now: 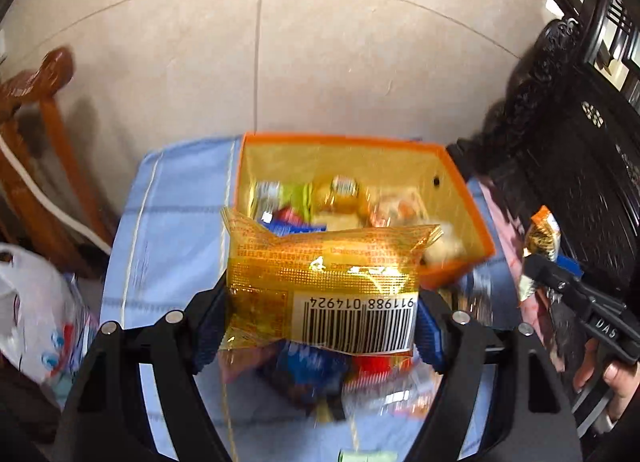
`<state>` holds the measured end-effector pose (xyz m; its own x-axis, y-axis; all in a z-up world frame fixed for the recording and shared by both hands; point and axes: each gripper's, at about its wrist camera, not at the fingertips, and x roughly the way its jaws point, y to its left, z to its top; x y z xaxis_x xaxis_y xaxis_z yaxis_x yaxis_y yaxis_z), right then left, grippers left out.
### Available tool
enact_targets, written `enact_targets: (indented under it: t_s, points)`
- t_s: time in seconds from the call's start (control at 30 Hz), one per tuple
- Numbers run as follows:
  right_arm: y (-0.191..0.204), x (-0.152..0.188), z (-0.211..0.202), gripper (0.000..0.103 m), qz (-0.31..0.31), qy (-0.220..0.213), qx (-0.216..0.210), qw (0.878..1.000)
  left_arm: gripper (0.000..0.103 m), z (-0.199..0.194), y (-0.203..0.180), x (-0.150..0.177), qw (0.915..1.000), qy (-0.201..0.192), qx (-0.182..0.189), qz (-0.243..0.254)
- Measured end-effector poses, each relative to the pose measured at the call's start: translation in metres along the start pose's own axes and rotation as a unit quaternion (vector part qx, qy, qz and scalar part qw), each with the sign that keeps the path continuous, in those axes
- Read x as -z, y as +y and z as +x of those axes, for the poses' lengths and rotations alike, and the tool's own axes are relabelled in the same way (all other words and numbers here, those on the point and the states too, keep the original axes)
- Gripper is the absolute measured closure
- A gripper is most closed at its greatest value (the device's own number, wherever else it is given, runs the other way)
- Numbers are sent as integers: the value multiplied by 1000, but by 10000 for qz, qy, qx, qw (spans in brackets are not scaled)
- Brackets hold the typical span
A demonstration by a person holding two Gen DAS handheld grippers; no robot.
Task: Organize snacks
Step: 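Carry the bun pack and chip bag into the orange box and release both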
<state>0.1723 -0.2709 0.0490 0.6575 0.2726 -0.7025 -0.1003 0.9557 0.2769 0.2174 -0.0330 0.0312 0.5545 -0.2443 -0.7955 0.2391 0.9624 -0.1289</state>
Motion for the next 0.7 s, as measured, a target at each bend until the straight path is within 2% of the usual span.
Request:
enact_targets:
  t_s: [0.17,0.37,0.4,0.43,0.47,0.53,0.7]
  points:
    - [-10,-24,33,62,40,31,52,10000,28,31,-7,-28,10000,48,-62,-31]
    - [-18,-31,63,60,206,149,93,9996,27,70,-8,-36,9996,232,-104,-113]
    - [-20,-32,70,59,267,184,109,9994,24,76,-7,-36,9995,267,-121,-141]
    - [-21,-32,73,46,318,201,153,9992,12,84,-7,-37,9990,330,-211,-200]
    - [-23,-30,73,31,443,149,260,9986,7,90,-7,-37,9984,375,-338,-260]
    - [-26,-25,68,19,578,13,268,9980,5,92,-3,-30,9976,404,-443,-334]
    - [-31,5,59,10,694,199,238,9971,5,91,6,-7,9951,774,-553,-280]
